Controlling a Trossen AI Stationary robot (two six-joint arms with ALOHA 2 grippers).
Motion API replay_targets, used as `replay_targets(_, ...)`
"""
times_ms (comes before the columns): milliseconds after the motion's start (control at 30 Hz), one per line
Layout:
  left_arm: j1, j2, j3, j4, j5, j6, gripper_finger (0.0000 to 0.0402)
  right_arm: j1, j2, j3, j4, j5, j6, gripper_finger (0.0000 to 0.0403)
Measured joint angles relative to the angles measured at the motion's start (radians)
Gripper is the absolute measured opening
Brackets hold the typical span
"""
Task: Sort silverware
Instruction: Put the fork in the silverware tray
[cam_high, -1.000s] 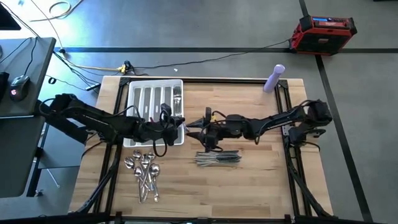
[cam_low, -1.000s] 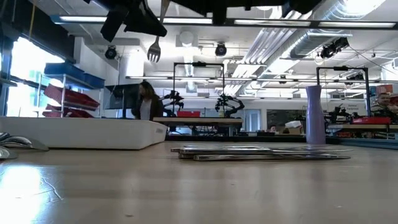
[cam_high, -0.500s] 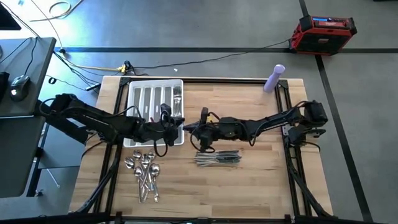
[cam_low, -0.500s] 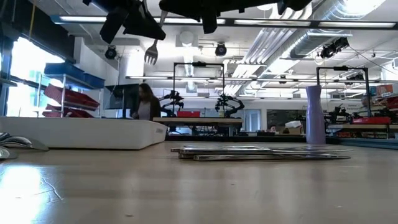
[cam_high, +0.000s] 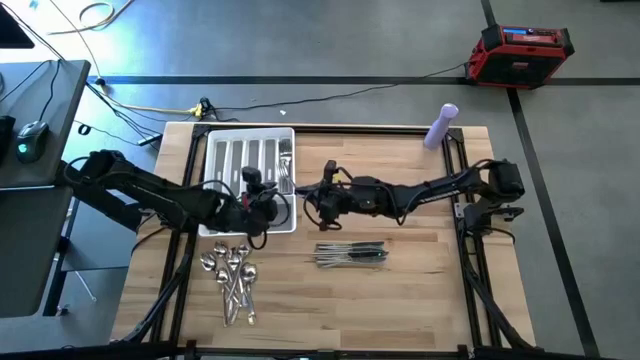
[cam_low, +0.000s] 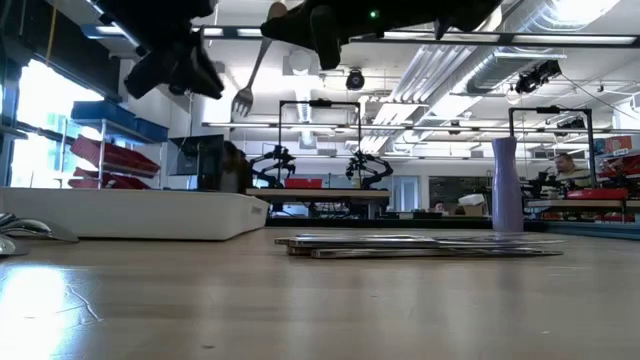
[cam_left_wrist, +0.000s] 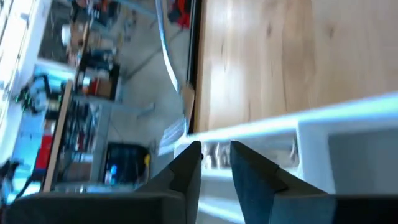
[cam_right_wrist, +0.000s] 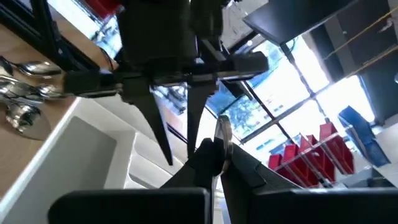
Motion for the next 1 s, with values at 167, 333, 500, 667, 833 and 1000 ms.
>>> replay_targets(167,-0.04,-0.001,0.0,-0.188,-0.067,-0.233,0.0078,-0.056,0.092,0.021,0.035,-0.043,0.028,0.0)
replay_targets(333,-0.079,-0.012,0.0,-0.316,-0.178,-0.525,0.0076,-0.099,0.251,0.17,-0.006,-0.001,0.016,0.0)
replay_targets(500,-0.101,-0.017,0.0,-0.357,-0.219,-0.692,0.0076,-0.126,0.433,0.354,-0.155,0.102,-0.035,0.0)
replay_targets(667,-0.129,-0.018,0.0,-0.392,-0.213,-0.726,0.0075,-0.135,0.508,0.411,-0.179,0.231,-0.063,0.0)
replay_targets(833,-0.158,-0.018,0.0,-0.461,-0.215,-0.814,0.0075,-0.145,0.509,0.407,-0.18,0.178,-0.013,0.0)
replay_targets(1000,-0.172,-0.018,0.0,-0.483,-0.218,-0.847,0.0075,-0.178,0.505,0.406,-0.251,0.113,0.078,0.0)
